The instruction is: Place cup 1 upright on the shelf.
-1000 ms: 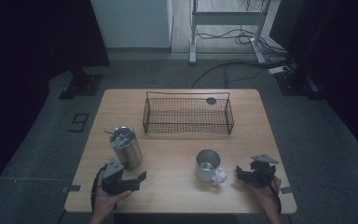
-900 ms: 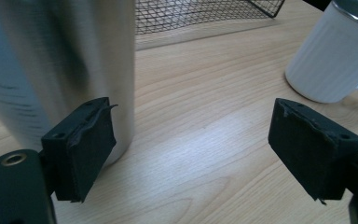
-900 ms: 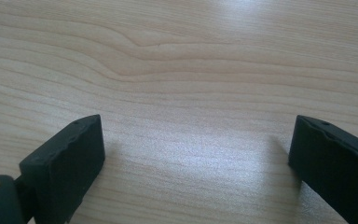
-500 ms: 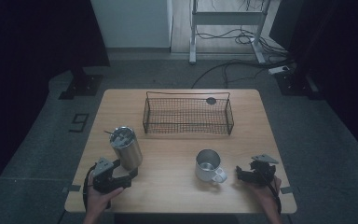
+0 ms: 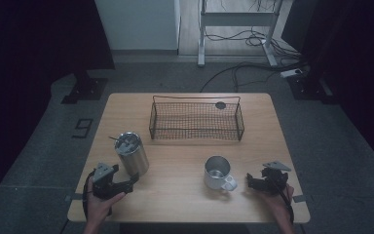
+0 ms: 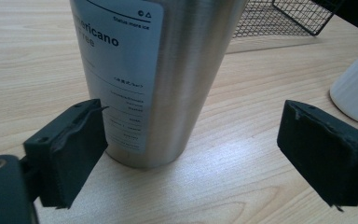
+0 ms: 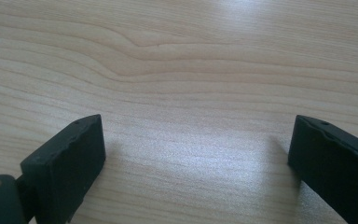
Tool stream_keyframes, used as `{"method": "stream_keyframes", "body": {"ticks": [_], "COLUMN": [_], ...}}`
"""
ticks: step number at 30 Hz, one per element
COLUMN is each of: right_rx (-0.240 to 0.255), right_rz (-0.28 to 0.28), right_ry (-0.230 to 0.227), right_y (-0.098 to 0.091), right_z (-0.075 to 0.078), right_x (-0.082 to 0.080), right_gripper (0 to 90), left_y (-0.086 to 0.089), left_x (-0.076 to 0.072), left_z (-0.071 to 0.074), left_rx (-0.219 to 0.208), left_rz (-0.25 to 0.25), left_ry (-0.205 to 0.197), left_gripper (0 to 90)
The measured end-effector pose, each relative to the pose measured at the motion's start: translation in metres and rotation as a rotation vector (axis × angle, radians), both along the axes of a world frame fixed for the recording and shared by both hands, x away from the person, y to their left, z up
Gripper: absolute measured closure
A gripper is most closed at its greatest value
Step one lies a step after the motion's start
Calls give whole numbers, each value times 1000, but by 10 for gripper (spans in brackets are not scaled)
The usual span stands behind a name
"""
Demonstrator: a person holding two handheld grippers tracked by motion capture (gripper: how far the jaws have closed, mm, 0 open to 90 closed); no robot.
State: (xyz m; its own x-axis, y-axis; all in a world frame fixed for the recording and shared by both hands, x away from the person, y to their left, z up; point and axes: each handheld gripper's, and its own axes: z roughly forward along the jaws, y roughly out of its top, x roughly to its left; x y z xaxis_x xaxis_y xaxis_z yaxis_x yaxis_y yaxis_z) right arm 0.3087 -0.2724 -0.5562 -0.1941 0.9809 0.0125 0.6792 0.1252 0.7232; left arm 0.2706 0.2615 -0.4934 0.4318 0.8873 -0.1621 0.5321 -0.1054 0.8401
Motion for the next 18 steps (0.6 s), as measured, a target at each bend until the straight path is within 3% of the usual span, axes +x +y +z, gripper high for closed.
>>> {"method": "stream_keyframes", "body": {"ticks": [9,18], "right_rx": [1,-1], "right_rz": [-3,-1], "right_ry": [-3,-2], "right_y": [0,0], "right_z": [0,0], "right_x": [0,0], "right_gripper": [42,45], "left_y": [5,11], "left_x": [14,24], "left_z": [-3,0], "left_rx": [20,3], "left_rz": [6,2], "left_ry": [-3,-20], "left_gripper": [48,37]}}
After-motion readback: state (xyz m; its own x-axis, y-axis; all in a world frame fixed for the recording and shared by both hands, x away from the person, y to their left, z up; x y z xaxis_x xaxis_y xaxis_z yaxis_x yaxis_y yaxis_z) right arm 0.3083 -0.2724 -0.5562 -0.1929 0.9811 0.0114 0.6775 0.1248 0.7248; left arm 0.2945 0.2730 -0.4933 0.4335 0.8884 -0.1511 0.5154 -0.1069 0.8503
